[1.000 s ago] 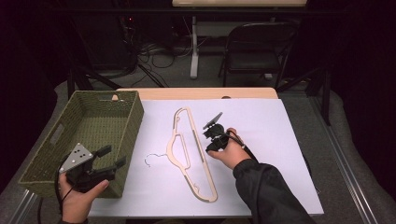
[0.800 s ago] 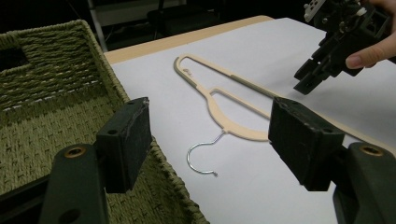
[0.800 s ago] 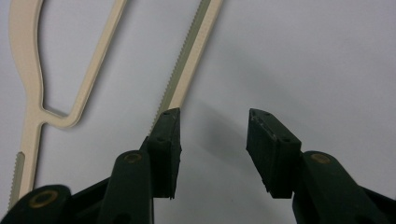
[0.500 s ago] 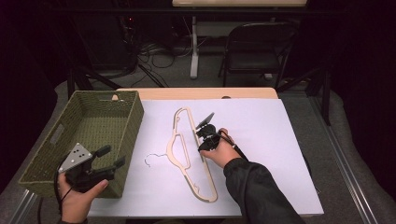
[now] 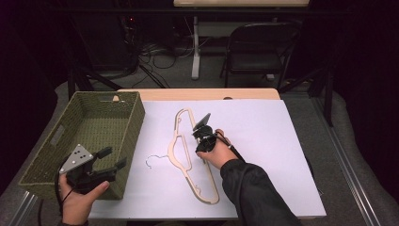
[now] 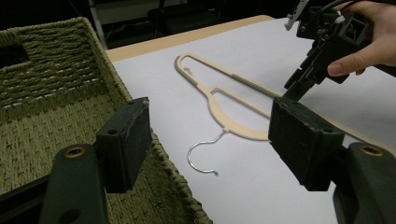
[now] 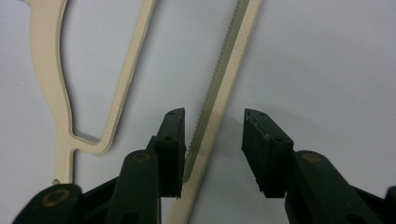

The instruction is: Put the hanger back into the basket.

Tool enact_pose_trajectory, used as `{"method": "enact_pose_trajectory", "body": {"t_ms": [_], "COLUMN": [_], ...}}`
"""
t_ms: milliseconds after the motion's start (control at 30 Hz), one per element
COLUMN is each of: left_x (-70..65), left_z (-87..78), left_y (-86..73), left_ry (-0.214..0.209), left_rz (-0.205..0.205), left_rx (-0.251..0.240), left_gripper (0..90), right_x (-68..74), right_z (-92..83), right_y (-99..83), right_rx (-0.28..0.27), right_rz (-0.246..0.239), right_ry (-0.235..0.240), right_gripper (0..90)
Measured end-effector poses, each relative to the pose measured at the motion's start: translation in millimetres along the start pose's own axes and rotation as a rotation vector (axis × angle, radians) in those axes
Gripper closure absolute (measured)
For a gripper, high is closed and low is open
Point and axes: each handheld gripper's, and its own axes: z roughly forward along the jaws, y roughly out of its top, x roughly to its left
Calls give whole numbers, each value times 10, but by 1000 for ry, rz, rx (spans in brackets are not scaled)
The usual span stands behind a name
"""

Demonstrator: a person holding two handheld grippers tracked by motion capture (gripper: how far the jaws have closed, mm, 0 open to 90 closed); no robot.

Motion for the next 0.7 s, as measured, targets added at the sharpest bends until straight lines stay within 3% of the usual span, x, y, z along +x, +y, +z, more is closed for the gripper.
{"method": "enact_pose_trajectory", "body": {"t_ms": [67,100,167,200,500,567,700], "left_x": [3,3,1,1,-1,-1,-2], "left_z": [2,2,1,2,9,10,10], "left_y": [-2,-3,-2,-1,-6,-6,-5], "left_ry": [0,1,1,0,1,1,1], "left_rz": [0,0,-1,2,-2,-2,-3], "left_rx": [0,1,1,0,1,1,2], "left_gripper": [300,300,299,300,299,299,300], "right_x": [32,52,53,53,71,66,43], "right_z": [23,48,69,51,99,118,127], "right_y": [5,0,1,20,30,22,30], "right_rx": [-5,-32,-54,-3,47,27,65], "right_rz": [13,28,10,-23,-21,-12,-14], "right_ry": [7,15,14,1,-22,-15,-14], "right_gripper": [608,610,613,623,692,693,710]}}
